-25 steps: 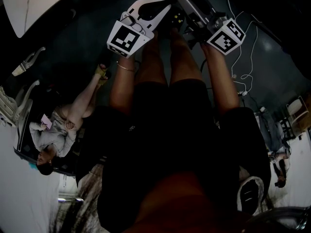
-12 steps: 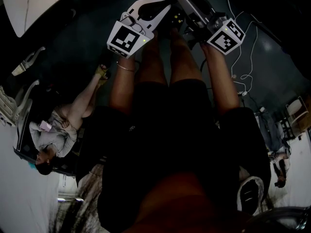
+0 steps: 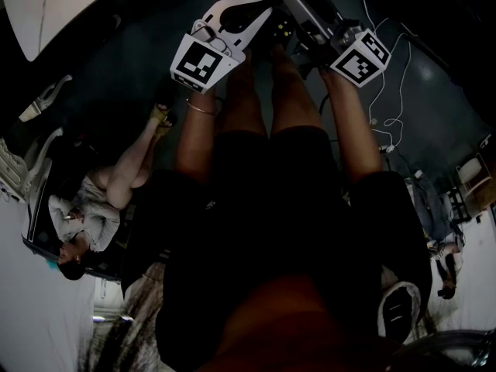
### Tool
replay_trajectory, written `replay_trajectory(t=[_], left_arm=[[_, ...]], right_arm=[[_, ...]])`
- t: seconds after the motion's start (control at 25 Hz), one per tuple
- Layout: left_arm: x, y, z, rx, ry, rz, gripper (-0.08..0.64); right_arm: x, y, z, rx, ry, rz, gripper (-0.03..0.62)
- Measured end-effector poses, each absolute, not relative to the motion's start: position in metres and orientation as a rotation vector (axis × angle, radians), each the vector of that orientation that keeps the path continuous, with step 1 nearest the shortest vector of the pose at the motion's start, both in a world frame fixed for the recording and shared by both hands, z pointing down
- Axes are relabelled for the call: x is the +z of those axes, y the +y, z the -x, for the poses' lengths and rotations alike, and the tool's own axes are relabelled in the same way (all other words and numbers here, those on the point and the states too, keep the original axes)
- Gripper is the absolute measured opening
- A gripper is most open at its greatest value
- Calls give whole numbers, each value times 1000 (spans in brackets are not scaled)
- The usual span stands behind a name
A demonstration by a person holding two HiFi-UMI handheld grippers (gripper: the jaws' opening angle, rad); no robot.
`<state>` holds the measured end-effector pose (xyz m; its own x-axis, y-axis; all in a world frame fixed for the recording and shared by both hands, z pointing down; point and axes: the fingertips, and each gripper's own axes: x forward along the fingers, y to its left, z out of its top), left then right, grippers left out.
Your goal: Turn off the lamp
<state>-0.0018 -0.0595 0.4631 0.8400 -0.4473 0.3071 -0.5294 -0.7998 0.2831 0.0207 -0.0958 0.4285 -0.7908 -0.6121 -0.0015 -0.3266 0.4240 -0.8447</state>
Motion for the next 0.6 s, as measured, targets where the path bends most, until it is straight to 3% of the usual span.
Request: replay_trajectory(t=[0.6], left_arm=[[463,-59,2,322,-736,-2656,22]], right_arm=[[429,-96,-20,-1315,2362,810,72]])
